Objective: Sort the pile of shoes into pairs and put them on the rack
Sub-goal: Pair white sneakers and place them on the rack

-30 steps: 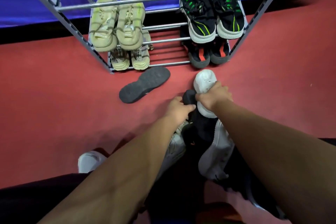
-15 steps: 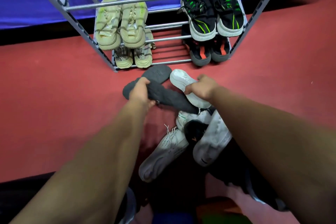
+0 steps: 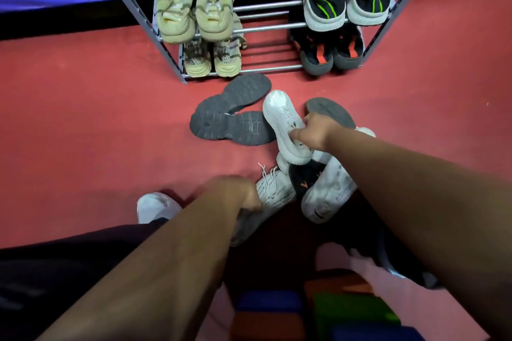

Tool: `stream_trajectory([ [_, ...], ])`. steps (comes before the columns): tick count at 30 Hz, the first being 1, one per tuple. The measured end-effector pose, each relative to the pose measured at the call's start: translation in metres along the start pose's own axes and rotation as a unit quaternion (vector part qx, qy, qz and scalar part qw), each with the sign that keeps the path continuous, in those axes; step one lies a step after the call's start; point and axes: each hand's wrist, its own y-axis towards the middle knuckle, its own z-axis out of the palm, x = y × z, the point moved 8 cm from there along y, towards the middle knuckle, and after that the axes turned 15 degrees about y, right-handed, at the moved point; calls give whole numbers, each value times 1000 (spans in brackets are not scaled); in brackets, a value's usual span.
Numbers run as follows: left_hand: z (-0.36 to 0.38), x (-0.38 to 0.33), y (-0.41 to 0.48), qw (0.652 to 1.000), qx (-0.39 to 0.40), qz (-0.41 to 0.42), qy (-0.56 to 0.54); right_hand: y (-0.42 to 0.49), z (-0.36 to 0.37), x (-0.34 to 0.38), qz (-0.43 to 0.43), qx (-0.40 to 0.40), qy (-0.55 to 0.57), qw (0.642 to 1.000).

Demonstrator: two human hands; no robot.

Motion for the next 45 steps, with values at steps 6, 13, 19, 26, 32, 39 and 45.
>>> stream_trajectory([
  [6, 4, 6, 6, 997, -73, 15, -15, -1, 16, -10, 25, -13, 46, 999],
  [13, -22, 6, -7, 997, -57, 58, -14, 3, 7, -11, 43, -5, 71, 997],
  [19, -79, 52, -28, 998, 10, 63, -12, 8, 3, 7, 43, -20, 86, 995],
  [26, -110, 120, -31, 963, -31, 56, -261, 11, -10, 12, 46, -41, 95, 994],
  [32, -103, 104, -16, 869, -148, 27, -472, 6, -7, 0, 44, -46, 155, 986],
  [39, -67, 51, 6, 856, -108, 4, -505, 1, -22, 1, 40, -120, 218, 968],
  [45, -74, 58, 18, 912, -126, -25, -391, 9, -31, -5, 64, -119, 129, 982],
])
